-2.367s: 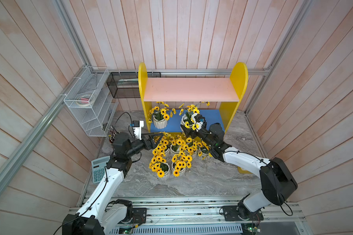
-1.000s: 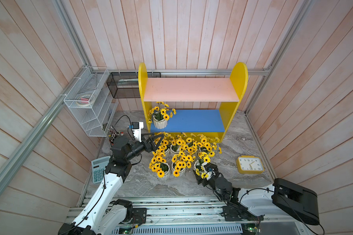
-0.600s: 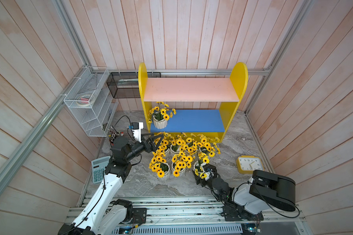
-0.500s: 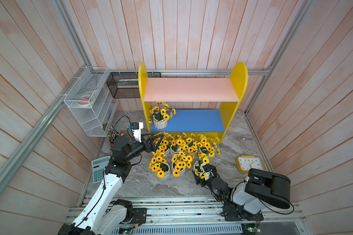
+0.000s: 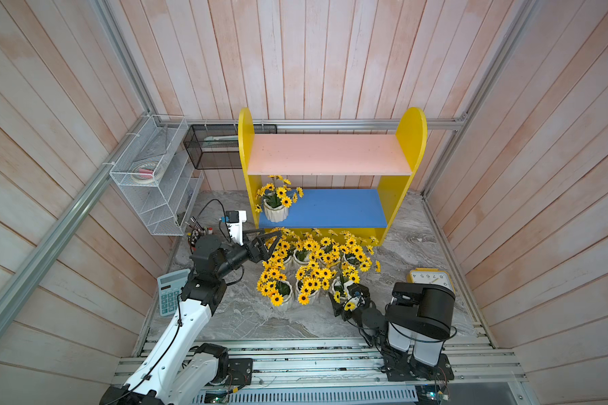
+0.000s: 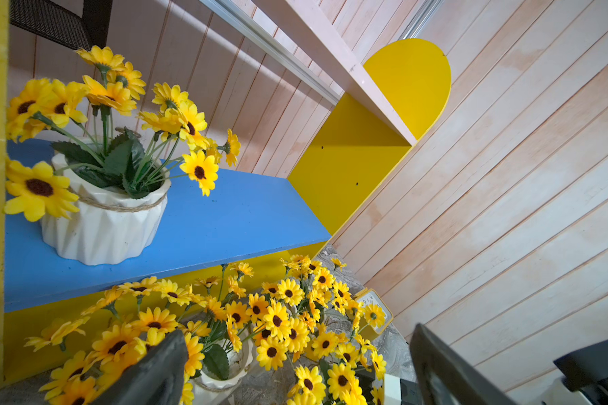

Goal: Take the sunflower pots off the shelves
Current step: Place the sunflower pot at the center of the board.

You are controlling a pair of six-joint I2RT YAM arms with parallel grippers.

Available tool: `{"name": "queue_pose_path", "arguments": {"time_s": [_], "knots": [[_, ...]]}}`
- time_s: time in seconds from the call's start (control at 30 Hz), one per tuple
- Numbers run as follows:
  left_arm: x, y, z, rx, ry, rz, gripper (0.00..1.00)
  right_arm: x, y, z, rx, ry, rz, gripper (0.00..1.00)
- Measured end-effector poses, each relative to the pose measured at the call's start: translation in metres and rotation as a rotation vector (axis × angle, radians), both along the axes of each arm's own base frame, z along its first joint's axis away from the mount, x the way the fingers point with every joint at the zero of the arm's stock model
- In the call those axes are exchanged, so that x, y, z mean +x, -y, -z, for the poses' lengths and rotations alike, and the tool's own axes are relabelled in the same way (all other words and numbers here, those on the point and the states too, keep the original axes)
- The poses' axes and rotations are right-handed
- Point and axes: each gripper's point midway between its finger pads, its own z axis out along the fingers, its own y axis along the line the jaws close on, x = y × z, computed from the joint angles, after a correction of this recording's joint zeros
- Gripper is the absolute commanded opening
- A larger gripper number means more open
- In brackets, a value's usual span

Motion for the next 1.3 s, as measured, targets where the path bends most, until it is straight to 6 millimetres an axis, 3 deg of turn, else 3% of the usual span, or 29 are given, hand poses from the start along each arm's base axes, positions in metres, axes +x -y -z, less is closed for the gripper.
{"name": "queue_pose_path", "arguments": {"time_s": [0.53, 0.63, 0.7, 0.77, 0.83, 0.93, 1.1, 1.3], "knots": [[0.000, 0.000, 0.001, 0.002, 0.000, 0.001, 1.00, 0.005, -0.028, -0.003, -0.005, 0.035, -0.040, 0.00], [0.000, 0.000, 0.002, 0.007, -0.002, 0.001, 1.00, 0.006, -0.033, -0.004, -0.010, 0.044, -0.047, 0.13], [0.000, 0.000, 0.002, 0.010, -0.001, 0.001, 1.00, 0.007, -0.035, -0.004, -0.012, 0.047, -0.050, 0.38], [0.000, 0.000, 0.002, 0.013, 0.002, 0.001, 1.00, 0.007, -0.036, -0.004, -0.012, 0.047, -0.052, 0.51], [0.000, 0.000, 0.003, 0.015, 0.003, -0.001, 1.00, 0.007, -0.036, -0.004, -0.013, 0.047, -0.051, 0.69], [0.000, 0.000, 0.003, 0.019, 0.003, -0.002, 1.00, 0.008, -0.037, -0.004, -0.013, 0.041, -0.049, 0.84], [0.000, 0.000, 0.004, 0.022, 0.001, -0.002, 1.00, 0.007, -0.037, -0.004, -0.024, 0.027, -0.048, 0.98], [0.000, 0.000, 0.004, 0.022, 0.000, -0.002, 1.00, 0.004, -0.037, -0.002, -0.043, -0.005, -0.050, 0.98]]}}
